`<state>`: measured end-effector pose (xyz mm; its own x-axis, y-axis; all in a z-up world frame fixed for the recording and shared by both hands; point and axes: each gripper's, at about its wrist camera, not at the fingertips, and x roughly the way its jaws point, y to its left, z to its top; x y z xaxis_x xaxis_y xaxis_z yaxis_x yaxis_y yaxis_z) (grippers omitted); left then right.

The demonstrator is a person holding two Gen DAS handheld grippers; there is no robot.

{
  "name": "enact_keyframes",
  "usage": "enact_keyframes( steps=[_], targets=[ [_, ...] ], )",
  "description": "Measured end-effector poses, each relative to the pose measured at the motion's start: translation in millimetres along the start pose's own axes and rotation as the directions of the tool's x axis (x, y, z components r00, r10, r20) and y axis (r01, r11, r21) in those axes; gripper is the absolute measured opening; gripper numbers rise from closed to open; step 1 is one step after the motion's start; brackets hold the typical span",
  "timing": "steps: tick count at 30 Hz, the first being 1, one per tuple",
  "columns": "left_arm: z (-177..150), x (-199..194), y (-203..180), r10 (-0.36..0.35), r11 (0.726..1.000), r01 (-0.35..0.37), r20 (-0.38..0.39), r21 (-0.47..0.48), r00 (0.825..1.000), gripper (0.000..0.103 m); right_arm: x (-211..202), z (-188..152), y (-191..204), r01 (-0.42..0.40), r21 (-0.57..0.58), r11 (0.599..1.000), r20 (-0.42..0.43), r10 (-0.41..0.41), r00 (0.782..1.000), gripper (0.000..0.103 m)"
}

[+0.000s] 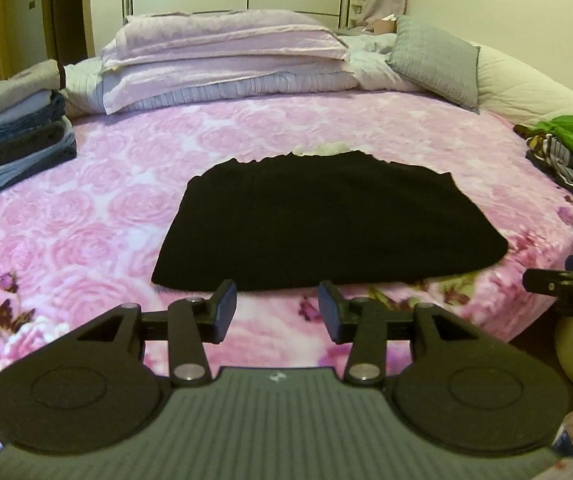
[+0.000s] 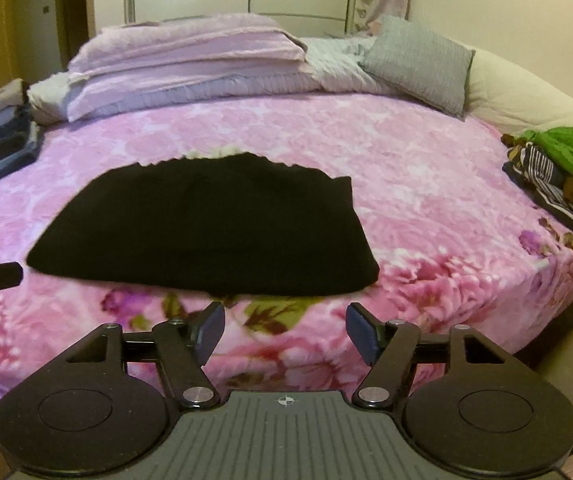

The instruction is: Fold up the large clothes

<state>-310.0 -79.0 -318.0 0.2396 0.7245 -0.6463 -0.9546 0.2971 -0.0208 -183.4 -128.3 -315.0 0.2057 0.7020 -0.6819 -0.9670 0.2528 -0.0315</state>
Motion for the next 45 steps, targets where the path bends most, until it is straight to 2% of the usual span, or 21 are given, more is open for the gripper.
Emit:
enact_keyframes(
  steps=[9,16,30,32,35,38,42,45],
  targets=[
    [-13,-48,-5,0.014,1.0,-0.014,0.057,0.009,0.998,0.045,-42,-9,9,-0.042,-0.022,0.999,0.081,0.044,0.996,0.064],
    [-13,-63,-4,0.029,0.999,-0.031,0.08,0.016,0.996,0.046,-53,-12,9,-0.062,-0.024,0.998,0.106,0.065,0.992,0.064],
    [-11,-48,0,0.023,1.0,-0.024,0.053,0.01,0.998,0.047,-36,-10,5,-0.074,-0.009,0.997,0.074,0.075,0.994,0.064],
    [-11,-40,4,0.023,1.0,-0.024,0.04,0.002,0.999,0.047,-26,-11,-1,-0.095,0.017,0.995,0.059,0.094,0.994,0.064],
    [-11,-24,14,0.025,1.0,-0.024,0.015,-0.015,1.0,0.047,-1,-14,-21,-0.158,0.124,0.98,0.033,0.155,0.987,0.064],
    [-11,-3,27,0.024,0.999,-0.024,-0.008,-0.038,1.0,0.047,32,-21,-53,-0.247,0.312,0.917,0.038,0.247,0.968,0.064],
    [-9,28,45,0.025,0.998,-0.027,-0.038,-0.062,0.999,0.047,79,-34,-107,-0.351,0.596,0.722,0.145,0.333,0.932,0.064],
    [-3,54,59,0.016,0.997,-0.019,-0.043,-0.08,0.999,0.047,111,-36,-132,-0.362,0.711,0.602,0.179,0.342,0.922,0.064]
  ],
)
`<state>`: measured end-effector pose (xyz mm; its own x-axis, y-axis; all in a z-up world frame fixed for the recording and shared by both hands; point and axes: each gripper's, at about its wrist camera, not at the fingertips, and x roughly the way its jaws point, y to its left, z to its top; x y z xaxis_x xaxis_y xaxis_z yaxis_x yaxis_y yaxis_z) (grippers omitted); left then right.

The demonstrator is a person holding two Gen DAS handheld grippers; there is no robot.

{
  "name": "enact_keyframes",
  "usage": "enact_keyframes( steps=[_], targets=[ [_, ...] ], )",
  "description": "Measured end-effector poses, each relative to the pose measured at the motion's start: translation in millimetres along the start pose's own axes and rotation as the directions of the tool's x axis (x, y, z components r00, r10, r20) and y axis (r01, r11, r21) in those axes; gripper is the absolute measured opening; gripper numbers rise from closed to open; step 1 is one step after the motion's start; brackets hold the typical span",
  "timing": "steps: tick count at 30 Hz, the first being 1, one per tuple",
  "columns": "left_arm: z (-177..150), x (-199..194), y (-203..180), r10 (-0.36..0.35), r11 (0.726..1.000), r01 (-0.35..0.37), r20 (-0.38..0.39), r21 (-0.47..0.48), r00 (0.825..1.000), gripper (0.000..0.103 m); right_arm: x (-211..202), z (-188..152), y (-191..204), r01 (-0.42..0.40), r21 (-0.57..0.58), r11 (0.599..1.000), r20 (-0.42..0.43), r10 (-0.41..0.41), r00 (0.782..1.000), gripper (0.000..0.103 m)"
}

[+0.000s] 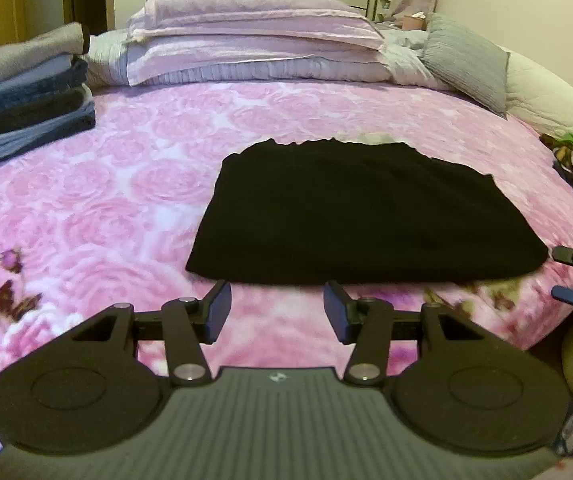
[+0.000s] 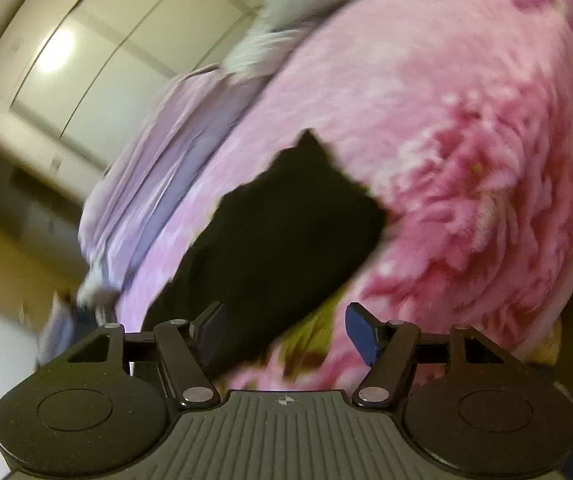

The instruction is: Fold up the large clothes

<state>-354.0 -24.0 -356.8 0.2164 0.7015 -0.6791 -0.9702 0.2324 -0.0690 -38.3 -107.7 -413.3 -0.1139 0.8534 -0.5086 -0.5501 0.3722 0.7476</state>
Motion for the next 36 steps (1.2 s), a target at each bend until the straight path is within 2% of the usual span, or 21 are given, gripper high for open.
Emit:
enact_keyframes(
  steps=[4,8,11,15,19,20,21,23,24,25,26,27,30,31,34,36],
  targets=[
    [12,34,10,-0.023,1.0,0.023,-0.005,-0.019,1.0,0.044,27,20,-20,0.033,0.12,0.992,0.024,-0.036,0.999,0.063],
    [23,68,23,-0.07,0.994,0.069,-0.015,-0.083,0.997,0.04,45,29,-35,0.067,0.241,0.968,0.025,-0.075,0.997,0.06],
    [25,88,36,-0.102,0.985,0.096,-0.032,-0.144,0.994,0.036,47,32,-36,0.065,0.243,0.968,0.047,-0.078,0.996,0.06],
    [23,109,47,-0.119,0.977,0.104,-0.07,-0.187,0.99,0.032,46,31,-31,0.07,0.197,0.978,0.068,-0.085,0.994,0.059],
    [19,111,53,-0.135,0.975,0.121,-0.068,-0.184,0.988,0.031,41,34,-9,0.118,0.03,0.993,0.061,-0.12,0.991,0.058],
    [19,111,55,-0.135,0.975,0.121,-0.068,-0.186,0.988,0.03,39,39,-5,0.194,-0.01,0.981,0.057,-0.193,0.979,0.058],
    [20,111,59,-0.135,0.974,0.12,-0.069,-0.193,0.988,0.028,34,42,-1,0.247,-0.047,0.968,0.088,-0.242,0.966,0.058],
    [22,109,63,-0.134,0.973,0.119,-0.066,-0.2,0.989,0.027,25,56,8,0.294,-0.152,0.944,0.183,-0.265,0.947,0.059],
    [23,108,66,-0.137,0.972,0.121,-0.063,-0.203,0.989,0.027,26,66,11,0.286,-0.193,0.939,0.195,-0.249,0.949,0.06],
    [24,108,69,-0.141,0.97,0.125,-0.063,-0.207,0.988,0.027,31,76,12,0.251,-0.218,0.943,0.157,-0.22,0.963,0.061],
    [25,109,71,-0.148,0.968,0.131,-0.062,-0.215,0.987,0.027,43,89,9,0.187,-0.235,0.954,0.074,-0.174,0.982,0.062],
    [26,110,74,-0.154,0.965,0.137,-0.06,-0.226,0.986,0.027,56,97,4,0.141,-0.235,0.962,0.006,-0.144,0.99,0.062],
    [30,110,82,-0.172,0.954,0.153,-0.053,-0.256,0.984,0.027,93,111,-13,0.069,-0.221,0.973,-0.163,-0.106,0.981,0.062],
    [30,110,86,-0.18,0.95,0.16,-0.05,-0.267,0.982,0.027,101,113,-17,0.057,-0.221,0.974,-0.189,-0.1,0.977,0.062],
    [30,110,98,-0.198,0.936,0.174,-0.049,-0.307,0.979,0.027,116,122,-24,-0.047,-0.199,0.979,-0.255,-0.006,0.967,0.062],
    [31,110,107,-0.205,0.926,0.178,-0.046,-0.334,0.978,0.027,123,127,-28,-0.098,-0.162,0.982,-0.291,0.047,0.955,0.057]
  ],
)
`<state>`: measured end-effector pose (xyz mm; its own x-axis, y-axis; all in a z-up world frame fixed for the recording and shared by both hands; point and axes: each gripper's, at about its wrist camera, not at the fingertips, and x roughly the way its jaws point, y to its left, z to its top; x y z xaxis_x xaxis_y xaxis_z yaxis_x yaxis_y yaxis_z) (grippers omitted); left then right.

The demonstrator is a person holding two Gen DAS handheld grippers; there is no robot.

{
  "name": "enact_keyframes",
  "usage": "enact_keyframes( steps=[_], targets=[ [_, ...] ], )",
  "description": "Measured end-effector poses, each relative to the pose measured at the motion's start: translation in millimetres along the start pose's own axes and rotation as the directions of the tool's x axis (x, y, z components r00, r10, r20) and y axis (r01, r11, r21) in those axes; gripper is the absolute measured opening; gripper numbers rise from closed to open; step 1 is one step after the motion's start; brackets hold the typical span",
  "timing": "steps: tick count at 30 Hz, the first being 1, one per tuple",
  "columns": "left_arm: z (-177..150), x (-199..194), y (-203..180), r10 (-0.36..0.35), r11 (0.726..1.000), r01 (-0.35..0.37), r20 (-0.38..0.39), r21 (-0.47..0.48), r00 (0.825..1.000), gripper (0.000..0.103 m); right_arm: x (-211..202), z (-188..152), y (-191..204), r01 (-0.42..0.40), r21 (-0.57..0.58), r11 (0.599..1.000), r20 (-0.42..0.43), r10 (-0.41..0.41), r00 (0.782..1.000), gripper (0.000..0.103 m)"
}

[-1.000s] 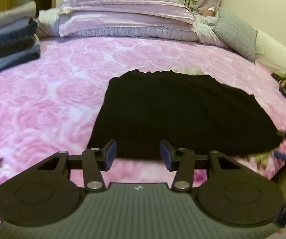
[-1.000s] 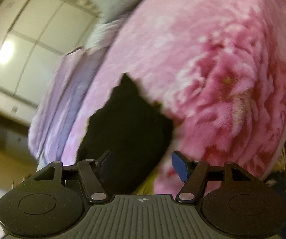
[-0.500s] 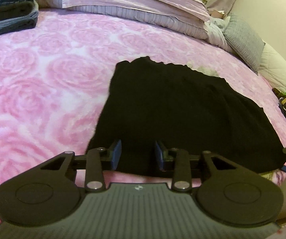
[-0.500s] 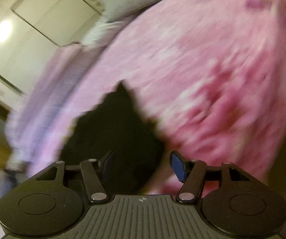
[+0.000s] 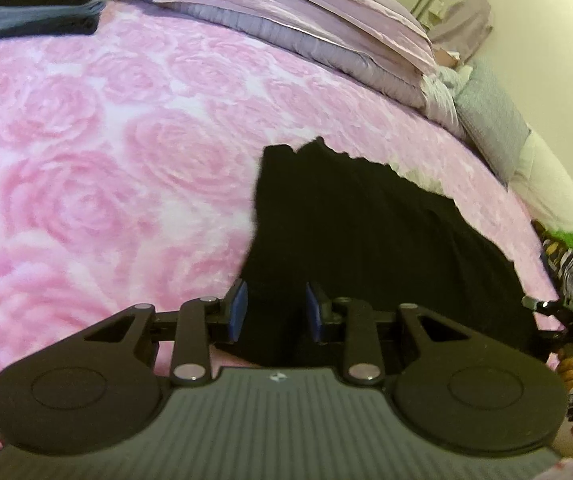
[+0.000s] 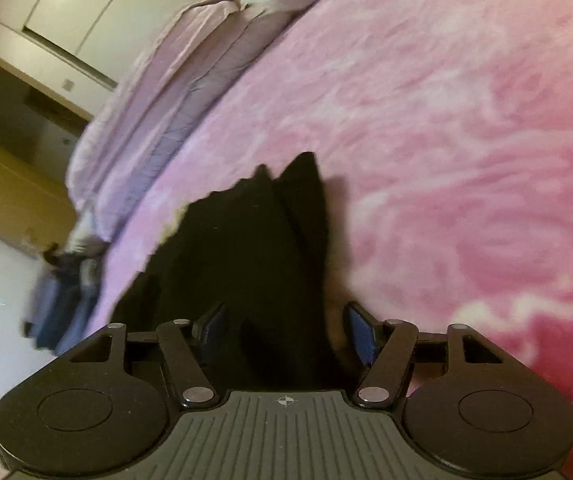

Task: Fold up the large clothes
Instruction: 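Grasp the sweater edge with the right gripper while the left gripper grasps beside it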

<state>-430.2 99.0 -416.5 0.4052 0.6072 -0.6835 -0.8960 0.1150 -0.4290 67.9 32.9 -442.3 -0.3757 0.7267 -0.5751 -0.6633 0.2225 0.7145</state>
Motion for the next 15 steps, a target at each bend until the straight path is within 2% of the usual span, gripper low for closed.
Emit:
enact_keyframes(
  steps=[2,6,9,11,12,13,14,15],
  targets=[
    [4,-3,7,0.031,0.999,-0.031,0.009,-0.006,0.999,0.027,6,1,-2,-0.012,-0.016,1.0,-0.038,0.012,0.999,0.034],
    [9,-12,27,0.066,0.997,-0.065,0.024,-0.035,0.998,0.027,9,4,1,0.039,-0.009,0.999,-0.053,-0.04,0.998,0.019],
    [12,-19,44,0.115,0.992,-0.113,0.028,-0.055,0.993,0.027,15,8,28,0.169,-0.044,0.985,-0.062,-0.172,0.983,0.014],
    [13,-23,59,0.144,0.987,-0.141,0.033,-0.077,0.989,0.027,21,10,57,0.306,-0.084,0.948,-0.067,-0.311,0.948,0.012],
    [13,-25,65,0.157,0.984,-0.153,0.034,-0.087,0.987,0.027,24,10,77,0.386,-0.117,0.915,-0.059,-0.394,0.917,0.012],
    [13,-27,72,0.168,0.982,-0.163,0.038,-0.097,0.985,0.027,30,9,100,0.468,-0.16,0.869,-0.042,-0.48,0.876,0.012],
    [12,-29,78,0.173,0.98,-0.168,0.042,-0.11,0.984,0.027,34,6,124,0.526,-0.21,0.824,-0.004,-0.539,0.842,0.012],
    [11,-31,83,0.171,0.979,-0.164,0.046,-0.123,0.984,0.027,39,2,146,0.562,-0.264,0.783,0.039,-0.574,0.818,0.012]
  ],
)
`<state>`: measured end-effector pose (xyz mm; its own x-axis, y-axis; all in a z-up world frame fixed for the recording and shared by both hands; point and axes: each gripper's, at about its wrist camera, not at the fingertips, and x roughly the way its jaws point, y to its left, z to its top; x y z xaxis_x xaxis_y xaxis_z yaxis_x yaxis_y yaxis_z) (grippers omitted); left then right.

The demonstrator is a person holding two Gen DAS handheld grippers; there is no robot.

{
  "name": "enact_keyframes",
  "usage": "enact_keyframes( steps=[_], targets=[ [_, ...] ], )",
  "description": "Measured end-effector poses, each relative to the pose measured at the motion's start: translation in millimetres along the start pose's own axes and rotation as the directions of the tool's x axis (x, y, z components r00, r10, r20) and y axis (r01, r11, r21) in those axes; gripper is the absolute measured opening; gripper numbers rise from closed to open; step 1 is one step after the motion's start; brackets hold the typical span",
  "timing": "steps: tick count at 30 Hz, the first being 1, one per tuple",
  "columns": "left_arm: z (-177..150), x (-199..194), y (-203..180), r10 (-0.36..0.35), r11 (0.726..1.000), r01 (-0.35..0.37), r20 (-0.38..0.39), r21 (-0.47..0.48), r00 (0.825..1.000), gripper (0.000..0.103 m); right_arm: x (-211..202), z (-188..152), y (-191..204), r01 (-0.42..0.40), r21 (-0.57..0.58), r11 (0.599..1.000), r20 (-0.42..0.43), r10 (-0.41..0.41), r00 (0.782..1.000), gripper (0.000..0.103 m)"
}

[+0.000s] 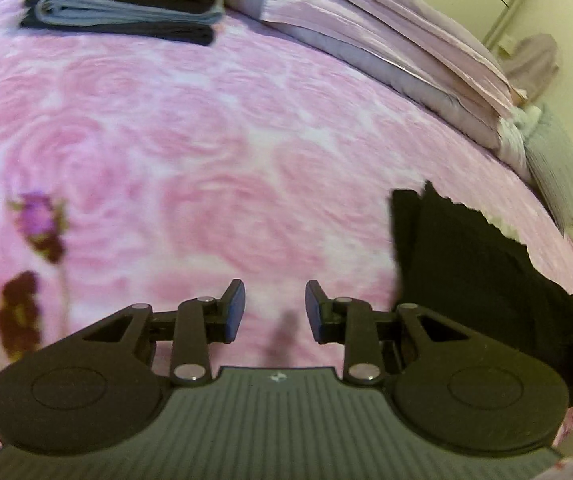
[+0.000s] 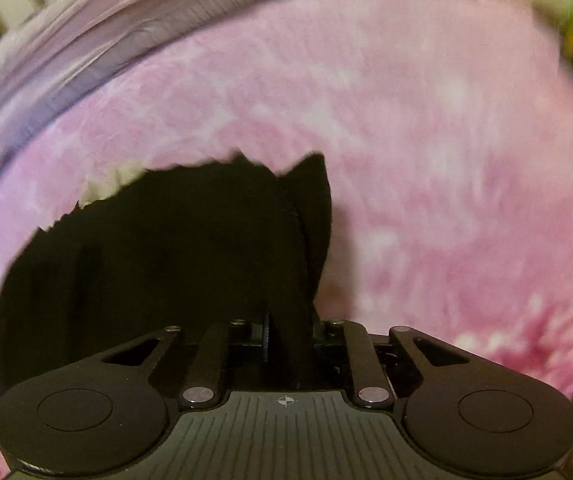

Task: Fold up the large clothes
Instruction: 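Grasp the sweater edge with the right gripper while the left gripper grasps beside it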

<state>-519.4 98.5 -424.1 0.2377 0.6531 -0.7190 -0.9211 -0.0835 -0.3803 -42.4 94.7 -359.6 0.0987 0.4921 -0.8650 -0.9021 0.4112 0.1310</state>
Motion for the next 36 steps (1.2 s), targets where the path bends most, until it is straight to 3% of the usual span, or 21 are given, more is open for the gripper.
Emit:
enact_keyframes(
  steps=[2,4,8,10,11,13,15,16,19,21,24,26,28,31,33,36],
  targets=[
    [-1,-2,11,-0.018,1.0,0.018,0.005,-0.023,1.0,0.027,-20,1,46,0.043,-0.091,0.995,0.06,-0.037,0.998,0.011],
    [-4,-2,18,-0.04,0.999,0.04,0.005,-0.035,0.999,0.027,-35,-8,110,0.12,-0.231,0.966,0.138,-0.09,0.986,0.011],
    [-4,-2,27,-0.079,0.995,0.079,0.01,-0.056,0.997,0.027,-22,-58,234,0.267,-0.5,0.824,0.26,-0.151,0.954,0.01],
    [-3,-3,31,-0.096,0.993,0.097,0.007,-0.068,0.995,0.027,0,-85,278,0.3,-0.584,0.755,0.281,-0.159,0.946,0.01],
    [-3,-3,33,-0.102,0.992,0.102,0.005,-0.075,0.995,0.027,17,-100,296,0.301,-0.62,0.725,0.267,-0.165,0.949,0.01],
    [-3,-5,35,-0.107,0.991,0.107,-0.002,-0.087,0.994,0.027,47,-123,310,0.278,-0.656,0.702,0.223,-0.172,0.96,0.022],
    [-4,-7,34,-0.1,0.992,0.1,-0.006,-0.072,0.995,0.027,53,-142,313,0.352,-0.669,0.654,0.314,-0.18,0.932,0.029],
    [-5,-9,34,-0.091,0.994,0.09,-0.008,-0.067,0.996,0.027,47,-147,311,0.341,-0.678,0.652,0.321,-0.154,0.934,0.031],
    [-5,-17,25,-0.073,0.996,0.073,-0.001,-0.048,0.997,0.027,1,-149,289,0.164,-0.668,0.726,0.27,0.032,0.962,0.039],
    [-3,-20,12,-0.085,0.996,0.085,-0.009,-0.03,0.996,0.027,-31,-151,266,0.064,-0.649,0.758,0.255,0.138,0.957,0.04],
    [2,-19,-15,-0.169,0.985,0.17,-0.025,0.012,0.985,0.027,-73,-138,218,-0.064,-0.566,0.822,0.247,0.244,0.938,0.04],
    [8,-11,-40,-0.239,0.97,0.241,-0.051,0.04,0.97,0.027,-86,-122,185,-0.072,-0.48,0.874,0.279,0.23,0.933,0.04],
    [14,4,-61,-0.299,0.953,0.303,-0.094,0.031,0.95,0.027,-81,-107,155,-0.013,-0.399,0.917,0.304,0.146,0.941,0.04],
    [21,35,-90,-0.411,0.911,0.412,-0.177,-0.028,0.894,0.03,-51,-87,114,0.031,-0.25,0.968,0.254,0.035,0.967,0.04],
    [24,60,-105,-0.46,0.887,0.454,-0.238,-0.084,0.856,0.031,-31,-80,94,0.006,-0.174,0.985,0.206,0.03,0.978,0.04],
    [26,90,-120,-0.464,0.885,0.45,-0.302,-0.12,0.833,0.031,-9,-77,73,-0.068,-0.062,0.996,0.159,0.077,0.984,0.04]
  ],
)
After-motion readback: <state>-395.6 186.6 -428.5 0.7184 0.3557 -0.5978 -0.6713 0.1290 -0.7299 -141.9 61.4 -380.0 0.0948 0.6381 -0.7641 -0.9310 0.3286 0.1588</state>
